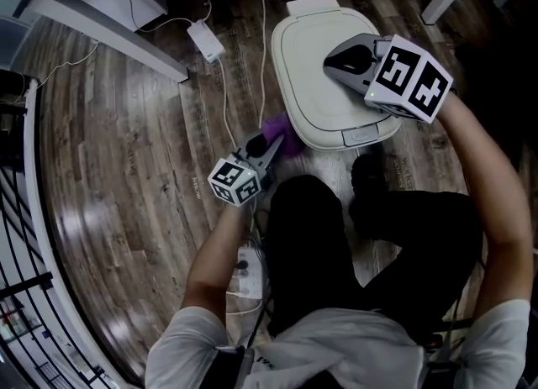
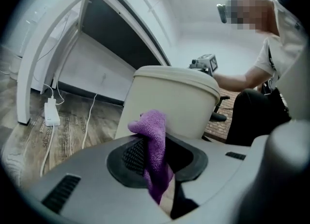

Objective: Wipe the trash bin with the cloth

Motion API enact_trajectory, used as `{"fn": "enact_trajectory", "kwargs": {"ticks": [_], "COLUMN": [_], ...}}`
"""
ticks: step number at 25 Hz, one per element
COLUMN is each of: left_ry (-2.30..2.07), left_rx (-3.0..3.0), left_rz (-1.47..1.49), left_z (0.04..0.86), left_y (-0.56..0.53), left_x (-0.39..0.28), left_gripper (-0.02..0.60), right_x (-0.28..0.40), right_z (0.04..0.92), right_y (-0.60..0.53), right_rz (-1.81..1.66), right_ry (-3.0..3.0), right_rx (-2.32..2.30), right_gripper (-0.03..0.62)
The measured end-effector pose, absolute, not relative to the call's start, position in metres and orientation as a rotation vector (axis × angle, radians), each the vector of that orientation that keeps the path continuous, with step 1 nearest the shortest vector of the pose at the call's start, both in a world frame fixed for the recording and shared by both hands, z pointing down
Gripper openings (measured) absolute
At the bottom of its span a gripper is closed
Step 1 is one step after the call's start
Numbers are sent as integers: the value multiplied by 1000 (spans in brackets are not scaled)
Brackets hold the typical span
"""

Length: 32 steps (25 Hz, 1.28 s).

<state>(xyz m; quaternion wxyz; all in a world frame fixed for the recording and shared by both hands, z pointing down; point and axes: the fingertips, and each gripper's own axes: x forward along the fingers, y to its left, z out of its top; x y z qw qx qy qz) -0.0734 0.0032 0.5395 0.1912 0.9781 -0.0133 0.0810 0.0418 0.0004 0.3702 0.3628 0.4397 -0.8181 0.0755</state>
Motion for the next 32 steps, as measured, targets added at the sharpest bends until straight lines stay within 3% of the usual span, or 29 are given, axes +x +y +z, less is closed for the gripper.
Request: {"fn": "enact_trajectory", "kwargs": {"ticks": [24,32], "left_ry": [-208,-297], "left_rx": [2747,2693], "left_rz": [-265,-217], "left_z": [354,283], "left_y": [-45,-57], "left_x": [-82,-60], "left_gripper": [83,83], "right_x": [84,113], "right_z": [352,317], "right_y": [-9,-14], "right_rz": [134,284], "right_ry": [-2076,-2118], "right_rx": [1324,1367], "right_gripper": [9,8]}}
